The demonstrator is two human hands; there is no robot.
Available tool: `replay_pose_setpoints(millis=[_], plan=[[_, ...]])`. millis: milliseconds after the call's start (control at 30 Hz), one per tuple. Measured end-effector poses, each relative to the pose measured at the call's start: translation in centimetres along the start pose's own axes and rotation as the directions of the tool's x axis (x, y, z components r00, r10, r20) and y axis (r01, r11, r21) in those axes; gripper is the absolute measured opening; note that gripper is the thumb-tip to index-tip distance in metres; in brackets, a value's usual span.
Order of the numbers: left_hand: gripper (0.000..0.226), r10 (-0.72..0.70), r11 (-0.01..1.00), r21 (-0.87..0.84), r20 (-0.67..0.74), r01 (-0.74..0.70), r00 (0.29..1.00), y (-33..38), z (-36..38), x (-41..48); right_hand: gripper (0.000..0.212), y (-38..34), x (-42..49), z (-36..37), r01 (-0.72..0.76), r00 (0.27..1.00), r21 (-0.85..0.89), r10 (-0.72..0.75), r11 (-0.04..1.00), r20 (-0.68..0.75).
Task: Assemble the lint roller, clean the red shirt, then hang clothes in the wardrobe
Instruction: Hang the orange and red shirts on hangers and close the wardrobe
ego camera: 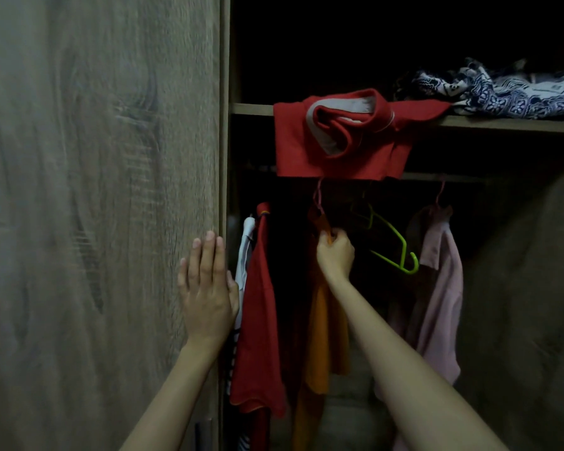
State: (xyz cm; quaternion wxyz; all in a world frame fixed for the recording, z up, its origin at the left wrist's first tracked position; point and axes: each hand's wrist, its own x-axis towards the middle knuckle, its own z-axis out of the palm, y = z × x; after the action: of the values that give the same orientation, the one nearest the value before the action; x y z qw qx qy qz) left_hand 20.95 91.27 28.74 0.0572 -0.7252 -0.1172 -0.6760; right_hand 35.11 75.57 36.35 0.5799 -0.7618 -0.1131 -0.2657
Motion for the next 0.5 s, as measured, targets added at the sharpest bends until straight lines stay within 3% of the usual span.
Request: replay_pose_setpoints(millis=[267,500], plan=[[0.085,-0.018,1.000,-0.016,-0.025,0.018,1.000,-0.1,-0.2,0.1,0.030,1.3,-0.2,0.1,-0.003,0.998,-0.038,0.006,0.999,0.067],[0.083,-0.028,0.999,-0.035,-0.018,0.028,0.999,-0.1,-0.3,0.1,0.051,3.6,-3.6,-0.8,0.235,0.969,0.006,-0.235,0.972,0.077]])
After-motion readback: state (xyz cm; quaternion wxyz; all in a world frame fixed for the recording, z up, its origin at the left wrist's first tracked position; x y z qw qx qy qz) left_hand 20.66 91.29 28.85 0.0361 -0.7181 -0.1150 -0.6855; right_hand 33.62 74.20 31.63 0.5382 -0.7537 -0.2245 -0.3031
